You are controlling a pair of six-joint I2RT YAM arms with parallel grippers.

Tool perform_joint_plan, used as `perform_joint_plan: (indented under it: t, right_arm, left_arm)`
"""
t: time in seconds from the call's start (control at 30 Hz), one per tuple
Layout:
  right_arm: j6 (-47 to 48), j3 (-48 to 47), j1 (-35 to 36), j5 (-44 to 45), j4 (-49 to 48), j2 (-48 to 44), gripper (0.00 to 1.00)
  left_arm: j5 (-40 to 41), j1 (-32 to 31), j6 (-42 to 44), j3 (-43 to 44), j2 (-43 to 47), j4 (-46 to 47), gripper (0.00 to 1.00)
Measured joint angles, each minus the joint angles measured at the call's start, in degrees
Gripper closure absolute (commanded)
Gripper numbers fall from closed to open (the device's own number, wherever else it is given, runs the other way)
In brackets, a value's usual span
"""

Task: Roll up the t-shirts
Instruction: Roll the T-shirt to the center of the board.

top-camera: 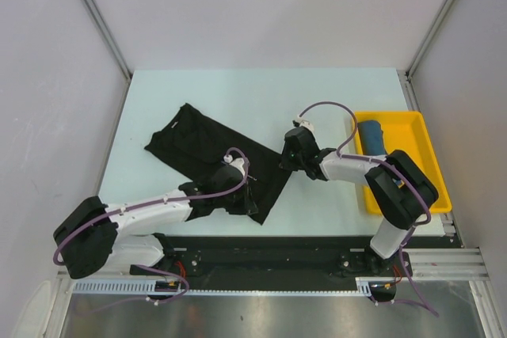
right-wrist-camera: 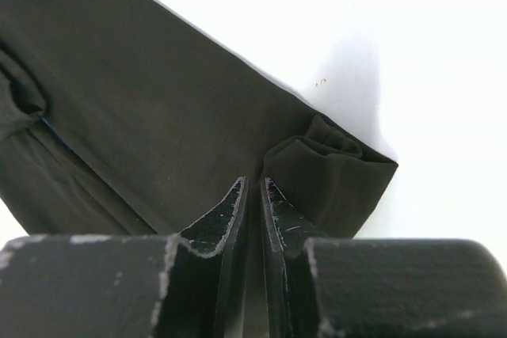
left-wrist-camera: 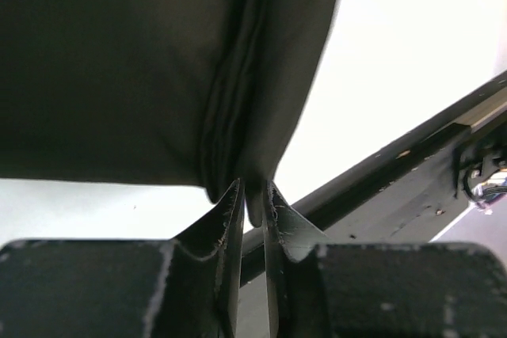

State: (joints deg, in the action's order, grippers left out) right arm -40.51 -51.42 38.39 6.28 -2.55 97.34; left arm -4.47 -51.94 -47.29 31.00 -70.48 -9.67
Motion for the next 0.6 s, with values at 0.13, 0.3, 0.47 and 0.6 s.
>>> perform_joint_plan:
  t: [0.13,0.3,0.47,0.6]
  right_arm:
    - [-0.15,0.0,0.0,-0.33,-0.63,1.29,0.85]
    - [-0.98,0.0,0.0,-0.92,-2.23,3.3,0.85]
    - [-1.57,-0.02,-0.07,-1.46,-3.8,4.35,0.86]
    - [-1.95,-0.02,-0.15,-1.64,-4.09,4.48,0.86]
  left_arm:
    - [0.85,0.0,1.33,2.45,0.81,-1.66,0.78]
    - [1.4,0.0,2.47,2.99,1.16,-3.3,0.73]
    - [2.21,0.0,4.26,4.72,1.18,-5.86,0.57]
    - [3.06,0.02,5.88,10.14,0.52,-7.23,0.58]
